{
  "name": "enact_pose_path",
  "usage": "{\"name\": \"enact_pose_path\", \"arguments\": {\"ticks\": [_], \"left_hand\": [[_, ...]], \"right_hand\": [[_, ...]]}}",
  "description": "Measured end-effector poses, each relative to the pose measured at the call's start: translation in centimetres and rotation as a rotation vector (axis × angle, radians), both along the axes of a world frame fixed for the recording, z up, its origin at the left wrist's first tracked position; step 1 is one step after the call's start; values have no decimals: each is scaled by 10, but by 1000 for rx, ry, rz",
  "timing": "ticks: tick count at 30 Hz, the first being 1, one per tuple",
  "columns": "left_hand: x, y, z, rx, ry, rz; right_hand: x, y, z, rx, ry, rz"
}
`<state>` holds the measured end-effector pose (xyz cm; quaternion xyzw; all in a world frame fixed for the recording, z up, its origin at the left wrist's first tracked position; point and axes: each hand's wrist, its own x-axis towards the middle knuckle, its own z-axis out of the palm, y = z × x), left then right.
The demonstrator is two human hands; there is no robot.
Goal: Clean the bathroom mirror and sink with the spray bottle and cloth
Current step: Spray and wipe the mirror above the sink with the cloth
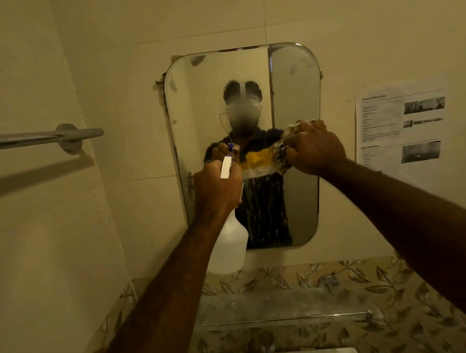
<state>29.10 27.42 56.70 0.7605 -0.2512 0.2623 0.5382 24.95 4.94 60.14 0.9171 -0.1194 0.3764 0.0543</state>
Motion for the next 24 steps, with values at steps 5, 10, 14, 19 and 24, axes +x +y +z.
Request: {"name": "enact_pose_path", "arguments": {"ticks": [5,10,14,19,24], "left_hand": [[-6,-6,-4,1,-6,-27],[-8,-2,-8,-2,0,-25],[-5,9,-13,-2,33,-15],[9,31,-21,-6,69,40],[33,58,-27,8,103,136]], "right_hand": [[7,-19,-10,328,-126,38],[19,-16,-29,597,-254,65],[21,17,-32,860,-350,58],[43,54,-45,1044,-423,49],[70,88,-54,1041,-403,101]]}}
